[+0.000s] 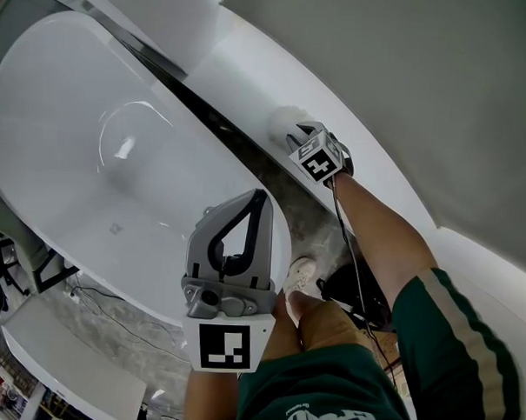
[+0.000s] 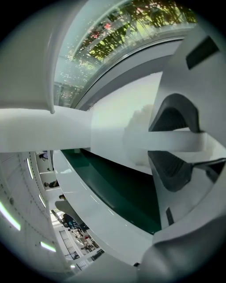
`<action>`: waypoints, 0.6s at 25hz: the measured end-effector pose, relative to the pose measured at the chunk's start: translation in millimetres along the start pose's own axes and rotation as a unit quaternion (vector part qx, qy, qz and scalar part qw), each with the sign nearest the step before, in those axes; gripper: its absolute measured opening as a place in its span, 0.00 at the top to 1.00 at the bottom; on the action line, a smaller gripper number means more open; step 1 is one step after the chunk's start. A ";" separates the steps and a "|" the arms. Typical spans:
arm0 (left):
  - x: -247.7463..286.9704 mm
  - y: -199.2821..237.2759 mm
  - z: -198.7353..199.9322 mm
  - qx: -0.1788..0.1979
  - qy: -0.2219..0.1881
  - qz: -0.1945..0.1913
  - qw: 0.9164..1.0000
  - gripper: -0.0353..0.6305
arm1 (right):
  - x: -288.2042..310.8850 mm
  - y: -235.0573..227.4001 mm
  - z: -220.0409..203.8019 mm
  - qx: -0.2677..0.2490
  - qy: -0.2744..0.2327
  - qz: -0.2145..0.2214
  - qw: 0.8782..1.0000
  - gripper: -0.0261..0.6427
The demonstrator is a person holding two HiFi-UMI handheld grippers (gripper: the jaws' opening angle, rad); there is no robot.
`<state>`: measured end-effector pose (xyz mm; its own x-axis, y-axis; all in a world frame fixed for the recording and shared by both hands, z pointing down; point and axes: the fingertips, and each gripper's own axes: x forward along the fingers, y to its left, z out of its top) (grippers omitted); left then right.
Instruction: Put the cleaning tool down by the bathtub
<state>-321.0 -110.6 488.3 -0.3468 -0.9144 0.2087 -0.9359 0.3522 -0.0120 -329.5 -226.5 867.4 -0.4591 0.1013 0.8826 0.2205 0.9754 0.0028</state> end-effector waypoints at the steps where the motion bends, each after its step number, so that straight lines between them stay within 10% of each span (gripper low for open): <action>1: 0.1 -2.4 -0.1 0.002 0.000 -0.001 1.000 0.94 | -0.1 2.0 -0.3 -0.015 0.000 -0.003 1.000 0.77; 15: 6.0 -19.5 0.9 -0.003 -0.005 -0.008 1.000 0.94 | -6.0 0.0 3.9 -0.003 -0.019 -0.014 1.000 0.69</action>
<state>-305.0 -123.2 489.0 -0.3317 -0.9223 0.1982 -0.9412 0.3378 -0.0028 -330.1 -226.3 860.3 -0.4975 0.0824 0.8636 0.2132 0.9766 0.0296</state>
